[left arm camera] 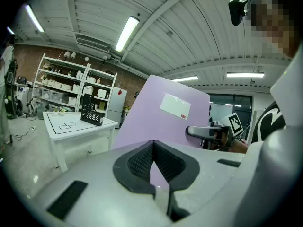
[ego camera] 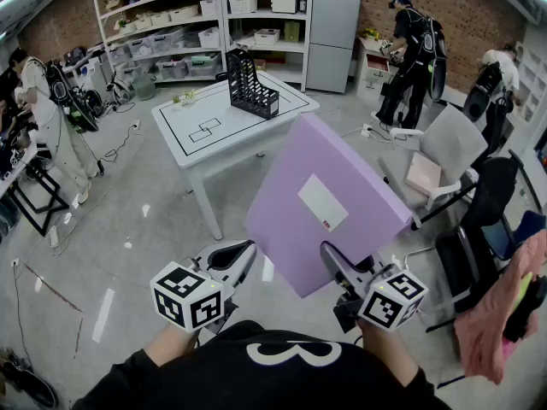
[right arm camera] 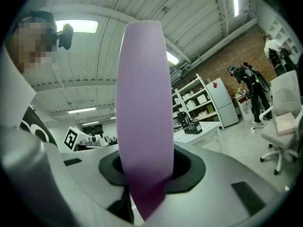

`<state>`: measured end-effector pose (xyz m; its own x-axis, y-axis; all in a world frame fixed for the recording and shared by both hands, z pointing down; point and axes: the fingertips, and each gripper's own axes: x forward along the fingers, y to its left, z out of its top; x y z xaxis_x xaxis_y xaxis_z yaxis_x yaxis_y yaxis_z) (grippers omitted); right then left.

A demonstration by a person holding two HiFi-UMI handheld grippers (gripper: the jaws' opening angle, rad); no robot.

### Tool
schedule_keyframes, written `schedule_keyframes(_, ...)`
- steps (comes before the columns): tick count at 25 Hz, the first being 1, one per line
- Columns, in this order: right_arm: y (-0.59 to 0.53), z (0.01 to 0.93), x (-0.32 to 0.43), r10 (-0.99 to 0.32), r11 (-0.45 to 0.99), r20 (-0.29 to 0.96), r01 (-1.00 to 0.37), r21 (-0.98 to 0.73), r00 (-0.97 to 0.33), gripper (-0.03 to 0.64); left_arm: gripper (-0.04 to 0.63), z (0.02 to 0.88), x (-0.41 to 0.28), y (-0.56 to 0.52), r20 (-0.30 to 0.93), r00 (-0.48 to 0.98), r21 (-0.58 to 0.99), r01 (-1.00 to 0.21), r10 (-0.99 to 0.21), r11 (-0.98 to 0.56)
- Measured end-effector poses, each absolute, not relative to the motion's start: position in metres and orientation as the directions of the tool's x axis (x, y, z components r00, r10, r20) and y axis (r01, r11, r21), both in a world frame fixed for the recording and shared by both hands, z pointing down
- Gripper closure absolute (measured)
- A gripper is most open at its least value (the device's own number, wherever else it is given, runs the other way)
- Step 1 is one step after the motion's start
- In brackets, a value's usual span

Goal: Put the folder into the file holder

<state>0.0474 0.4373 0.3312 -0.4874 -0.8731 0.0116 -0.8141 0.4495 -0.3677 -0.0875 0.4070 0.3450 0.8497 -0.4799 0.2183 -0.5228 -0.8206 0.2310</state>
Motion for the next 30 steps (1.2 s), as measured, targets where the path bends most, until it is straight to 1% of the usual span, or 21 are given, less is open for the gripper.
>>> schedule_keyframes(7,0.442,0.339,0.048,-0.867,0.455,0.021,-0.807,-0.377,-0.498,0.472,0.59,0.353,-0.085,0.415,0.232,0.846,0.236,-0.527,-0.479,-0.816)
schedule_keyframes(14,0.414,0.353,0.049,-0.868,0.445,0.026,-0.801,-0.402,-0.495,0.472,0.589,0.371,-0.091,0.39,0.236,0.843,0.269,-0.535,-0.483,-0.801)
schedule_keyframes(22,0.352,0.38,0.051,-0.865,0.417,0.075,-0.793,-0.443,-0.497,0.472,0.591,0.397,-0.087,0.328,0.259,0.847,0.31,-0.528,-0.465,-0.79)
schedule_keyframes(30,0.246,0.399,0.062,-0.867,0.372,0.14,-0.807,-0.458,-0.479,0.472,0.589,0.416,-0.074,0.216,0.29,0.855,0.363,-0.514,-0.431,-0.777)
